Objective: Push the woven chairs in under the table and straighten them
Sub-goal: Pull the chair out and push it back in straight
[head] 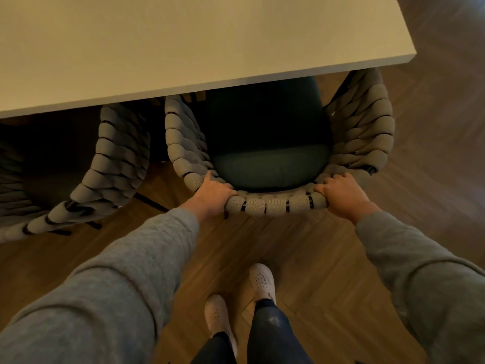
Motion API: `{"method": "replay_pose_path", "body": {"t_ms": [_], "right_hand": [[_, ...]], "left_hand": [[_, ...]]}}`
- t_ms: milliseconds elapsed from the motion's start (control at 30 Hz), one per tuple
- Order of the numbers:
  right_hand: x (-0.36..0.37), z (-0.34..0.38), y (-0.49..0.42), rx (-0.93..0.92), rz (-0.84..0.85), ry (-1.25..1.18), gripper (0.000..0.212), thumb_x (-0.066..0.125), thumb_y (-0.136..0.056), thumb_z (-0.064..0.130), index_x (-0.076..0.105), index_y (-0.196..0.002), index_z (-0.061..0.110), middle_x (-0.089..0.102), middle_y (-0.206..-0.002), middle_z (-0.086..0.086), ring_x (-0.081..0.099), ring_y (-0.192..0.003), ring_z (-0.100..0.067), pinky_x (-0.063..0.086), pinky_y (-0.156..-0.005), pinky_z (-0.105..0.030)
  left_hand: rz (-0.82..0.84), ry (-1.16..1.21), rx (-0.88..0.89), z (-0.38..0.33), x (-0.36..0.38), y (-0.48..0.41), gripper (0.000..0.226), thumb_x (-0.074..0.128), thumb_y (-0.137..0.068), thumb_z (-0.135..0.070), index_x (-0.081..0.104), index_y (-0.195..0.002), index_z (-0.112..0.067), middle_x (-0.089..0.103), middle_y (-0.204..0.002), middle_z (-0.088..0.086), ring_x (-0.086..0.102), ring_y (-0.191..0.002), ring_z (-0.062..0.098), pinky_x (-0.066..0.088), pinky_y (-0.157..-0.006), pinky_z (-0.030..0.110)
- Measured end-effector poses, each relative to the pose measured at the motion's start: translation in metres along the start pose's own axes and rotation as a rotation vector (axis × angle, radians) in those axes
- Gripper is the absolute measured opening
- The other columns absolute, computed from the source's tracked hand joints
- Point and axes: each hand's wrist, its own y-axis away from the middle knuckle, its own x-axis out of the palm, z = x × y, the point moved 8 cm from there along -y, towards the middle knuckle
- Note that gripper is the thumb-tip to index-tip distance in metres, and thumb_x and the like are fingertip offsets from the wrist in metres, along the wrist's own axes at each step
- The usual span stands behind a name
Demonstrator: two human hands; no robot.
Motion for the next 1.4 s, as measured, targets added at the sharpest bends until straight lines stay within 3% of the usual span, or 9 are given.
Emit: {"method": "replay_pose_path", "body": {"t_ms": [333,533,667,833,1033,1167,1233,1300,1400], "right_hand": [[0.005,0.01,-0.002,0.058,0.074,-0.017,0.038,0.06,-0.088,0.033,0.052,-0.125,0.031,0.059,-0.115,0.002,0.054,-0.109,-0.02,0.037,-0.101,-0.039],[-0.006,0.065,-0.018,-0.047,0.271,-0.076,0.088,0.061,-0.075,0.071,0.027,-0.146,0.032,0.053,-0.131,-0.002,0.052,-0.119,-0.024,0.036,-0.104,-0.044],[-0.046,0.158,-0.039,-0.219,0.104,-0.209,0.095,0.05,-0.078,0.076,0.015,-0.152,0.028,0.043,-0.142,-0.007,0.045,-0.127,-0.028,0.034,-0.105,-0.044],[-0.095,0.258,-0.063,-0.325,-0.109,-0.251,0.089,0.053,-0.085,0.064,0.009,-0.153,0.027,0.024,-0.155,-0.01,0.026,-0.142,-0.029,0.022,-0.116,-0.048],[-0.129,0.387,-0.106,-0.361,-0.217,-0.217,0.088,0.062,-0.085,0.052,0.011,-0.153,0.028,0.014,-0.16,-0.008,0.012,-0.147,-0.026,0.007,-0.119,-0.045],[-0.147,0.491,-0.14,-0.371,-0.24,-0.161,0.097,0.067,-0.082,0.05,0.009,-0.154,0.022,0.009,-0.161,-0.011,0.004,-0.148,-0.028,-0.001,-0.117,-0.045],[-0.152,0.541,-0.155,-0.387,-0.221,-0.116,0.1,0.069,-0.081,0.048,0.007,-0.154,0.02,0.009,-0.161,-0.012,0.003,-0.148,-0.029,-0.003,-0.116,-0.047],[-0.158,0.588,-0.167,-0.411,-0.176,-0.044,0.097,0.069,-0.082,0.044,0.008,-0.154,0.018,0.013,-0.16,-0.013,0.004,-0.148,-0.03,-0.003,-0.117,-0.05],[-0.164,0.639,-0.184,-0.439,-0.065,-0.015,0.071,0.065,-0.087,0.033,0.031,-0.146,0.014,0.038,-0.149,-0.012,0.021,-0.144,-0.031,0.004,-0.119,-0.053]], "left_hand": [[-0.006,-0.128,-0.052,0.008,0.009,0.001,0.044,0.053,-0.095,-0.027,0.045,-0.138,-0.035,0.049,-0.142,-0.003,0.038,-0.137,0.023,0.001,-0.113,0.063],[-0.152,0.01,-0.03,0.013,0.007,0.016,0.075,0.064,-0.089,-0.038,0.023,-0.15,-0.033,0.031,-0.153,0.008,0.023,-0.144,0.028,-0.003,-0.115,0.059],[-0.316,0.026,-0.076,0.052,0.016,0.062,0.086,0.066,-0.086,-0.043,0.013,-0.153,-0.032,0.007,-0.161,0.01,0.003,-0.149,0.028,-0.009,-0.114,0.05],[-0.451,0.121,-0.265,0.15,0.06,0.145,0.089,0.072,-0.08,-0.045,0.024,-0.152,-0.024,0.015,-0.159,0.014,0.01,-0.148,0.03,-0.005,-0.115,0.049],[-0.415,0.124,-0.436,0.283,0.153,0.245,0.104,0.082,-0.068,-0.049,0.028,-0.15,-0.017,0.024,-0.156,0.018,0.019,-0.145,0.036,0.008,-0.115,0.058],[-0.286,0.084,-0.477,0.381,0.196,0.296,0.112,0.078,-0.072,-0.05,0.007,-0.153,-0.02,0.018,-0.159,0.015,0.01,-0.148,0.033,0.002,-0.116,0.057],[-0.143,0.075,-0.481,0.423,0.215,0.312,0.104,0.069,-0.081,-0.05,0.001,-0.154,-0.022,0.015,-0.16,0.009,0.005,-0.149,0.028,-0.002,-0.117,0.056],[-0.028,0.069,-0.458,0.462,0.233,0.324,0.092,0.065,-0.086,-0.044,0.008,-0.155,-0.023,0.022,-0.158,0.004,0.01,-0.148,0.026,0.0,-0.116,0.056],[0.029,0.122,-0.373,0.501,0.254,0.333,0.072,0.061,-0.091,-0.031,0.021,-0.151,-0.028,0.032,-0.154,-0.001,0.023,-0.144,0.023,0.007,-0.119,0.052]]}}
